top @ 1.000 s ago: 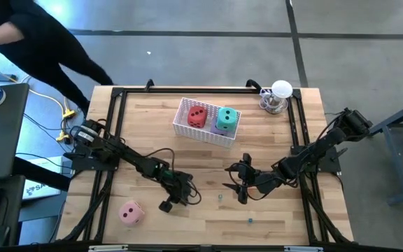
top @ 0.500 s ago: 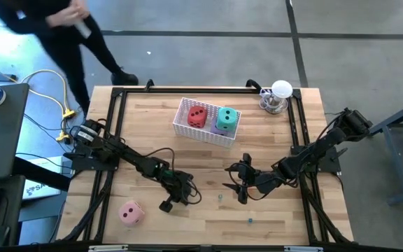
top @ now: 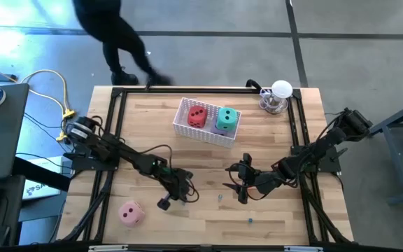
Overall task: Pick & Place Dice
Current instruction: Put the small light blue die into the white bin
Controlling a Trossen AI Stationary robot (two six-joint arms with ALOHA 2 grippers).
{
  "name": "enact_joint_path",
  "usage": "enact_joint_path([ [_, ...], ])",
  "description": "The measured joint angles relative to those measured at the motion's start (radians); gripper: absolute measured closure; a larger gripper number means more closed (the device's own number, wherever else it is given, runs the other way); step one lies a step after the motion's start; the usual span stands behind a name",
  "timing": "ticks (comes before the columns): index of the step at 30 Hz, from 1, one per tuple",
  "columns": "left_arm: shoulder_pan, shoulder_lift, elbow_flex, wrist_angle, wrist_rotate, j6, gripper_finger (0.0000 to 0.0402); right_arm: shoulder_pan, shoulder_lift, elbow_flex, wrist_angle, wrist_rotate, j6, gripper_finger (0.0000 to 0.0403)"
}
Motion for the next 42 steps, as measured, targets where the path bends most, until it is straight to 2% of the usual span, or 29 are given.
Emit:
enact_joint_path([
  [5,-0.009,-0.046,0.0,-0.009,-0.014,0.059,0.0401,0.0,0.0,0.0,0.0,0.0,0.0,0.014],
  [8,-0.029,-0.074,0.0,-0.012,-0.031,-0.011,0.0401,0.0,0.0,0.0,-0.002,0.0,0.0,0.014],
  [11,-0.069,-0.099,0.002,-0.032,-0.159,-0.111,0.0402,0.0,0.0,0.0,-0.002,0.0,0.0,0.014],
  [14,-0.12,-0.109,0.002,-0.08,-0.325,-0.133,0.0401,0.0,0.0,0.0,-0.005,0.0,0.0,0.014],
  [18,-0.187,-0.111,0.002,-0.1,-0.475,-0.161,0.0391,0.0,0.0,0.0,-0.006,0.0,0.0,0.014],
  [22,-0.242,-0.111,0.002,-0.101,-0.596,-0.22,0.036,-0.001,0.0,0.0,-0.005,0.0,-0.021,0.014],
  [26,-0.283,-0.111,0.002,-0.1,-0.709,-0.225,0.031,-0.001,0.0,0.0,-0.005,0.0,-0.022,0.014],
  [30,-0.286,-0.088,0.002,-0.092,-0.721,-0.27,0.0264,0.0,0.0,0.0,-0.001,0.0,-0.021,0.014],
  [32,-0.278,-0.058,0.002,-0.089,-0.695,-0.308,0.0252,0.0,0.0,0.0,0.002,0.0,-0.02,0.014],
  [35,-0.273,-0.043,0.002,-0.087,-0.664,-0.353,0.0246,0.0,0.0,0.0,0.002,0.0,-0.019,0.014],
  [42,-0.293,-0.041,0.003,-0.107,-0.688,-0.408,0.0245,0.0,0.0,0.0,0.003,0.0,-0.018,0.014],
])
